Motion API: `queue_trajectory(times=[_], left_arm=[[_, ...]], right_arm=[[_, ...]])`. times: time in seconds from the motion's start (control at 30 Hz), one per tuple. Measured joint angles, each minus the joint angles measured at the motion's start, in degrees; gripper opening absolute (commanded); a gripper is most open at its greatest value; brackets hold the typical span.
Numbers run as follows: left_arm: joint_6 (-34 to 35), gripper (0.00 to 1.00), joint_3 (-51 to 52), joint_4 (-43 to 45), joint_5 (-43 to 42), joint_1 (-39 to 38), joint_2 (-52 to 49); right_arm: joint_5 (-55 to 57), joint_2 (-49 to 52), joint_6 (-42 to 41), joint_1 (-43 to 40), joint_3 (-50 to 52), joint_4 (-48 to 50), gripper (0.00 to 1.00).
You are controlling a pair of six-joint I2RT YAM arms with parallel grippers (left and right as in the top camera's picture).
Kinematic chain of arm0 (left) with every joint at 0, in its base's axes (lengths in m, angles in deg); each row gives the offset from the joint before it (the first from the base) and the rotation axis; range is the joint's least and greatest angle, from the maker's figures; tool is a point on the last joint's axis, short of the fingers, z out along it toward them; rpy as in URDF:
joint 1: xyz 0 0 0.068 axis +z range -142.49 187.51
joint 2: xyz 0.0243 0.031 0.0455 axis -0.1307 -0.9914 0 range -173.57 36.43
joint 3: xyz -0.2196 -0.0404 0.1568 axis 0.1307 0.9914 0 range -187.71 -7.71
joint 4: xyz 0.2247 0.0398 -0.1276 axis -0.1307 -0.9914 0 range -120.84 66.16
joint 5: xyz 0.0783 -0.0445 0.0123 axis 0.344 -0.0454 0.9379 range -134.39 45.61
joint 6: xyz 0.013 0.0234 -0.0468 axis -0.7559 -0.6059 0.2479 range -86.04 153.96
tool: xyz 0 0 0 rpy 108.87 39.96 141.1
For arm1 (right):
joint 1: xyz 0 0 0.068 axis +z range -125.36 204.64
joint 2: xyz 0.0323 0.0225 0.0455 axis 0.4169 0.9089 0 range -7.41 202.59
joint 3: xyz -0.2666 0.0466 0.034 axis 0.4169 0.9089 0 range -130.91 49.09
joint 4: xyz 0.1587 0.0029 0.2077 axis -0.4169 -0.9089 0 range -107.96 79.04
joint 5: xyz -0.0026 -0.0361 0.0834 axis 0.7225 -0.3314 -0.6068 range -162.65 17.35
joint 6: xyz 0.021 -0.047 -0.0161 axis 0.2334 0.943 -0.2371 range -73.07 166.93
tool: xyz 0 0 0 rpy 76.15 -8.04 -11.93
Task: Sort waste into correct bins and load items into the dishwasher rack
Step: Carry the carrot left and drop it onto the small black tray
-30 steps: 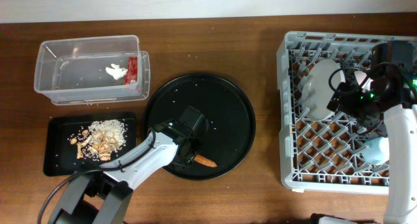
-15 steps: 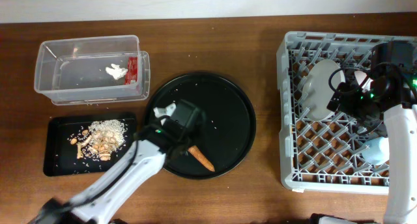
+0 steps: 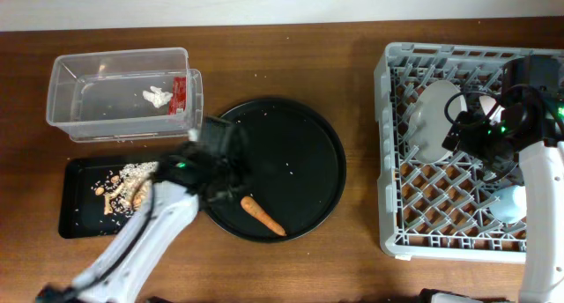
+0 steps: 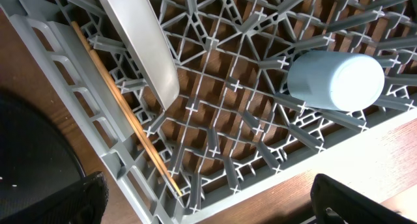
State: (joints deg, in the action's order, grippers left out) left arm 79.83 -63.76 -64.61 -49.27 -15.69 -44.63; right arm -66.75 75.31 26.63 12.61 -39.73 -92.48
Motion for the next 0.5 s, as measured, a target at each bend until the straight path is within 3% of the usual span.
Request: queue_trajectory(times=[0.17,0.5], left_arm=[[3.3,0.48,0.0,-3.4,-6.8,-4.7,-10.1],[6.6,0.48,-0.1,-3.0,-9.7,-7.4,-19.5]], right_arm=[[0.0,0.0,0.0,0.0,0.0,0.0,0.98],[0.0,0.0,0.0,0.0,0.0,0.0,0.98]])
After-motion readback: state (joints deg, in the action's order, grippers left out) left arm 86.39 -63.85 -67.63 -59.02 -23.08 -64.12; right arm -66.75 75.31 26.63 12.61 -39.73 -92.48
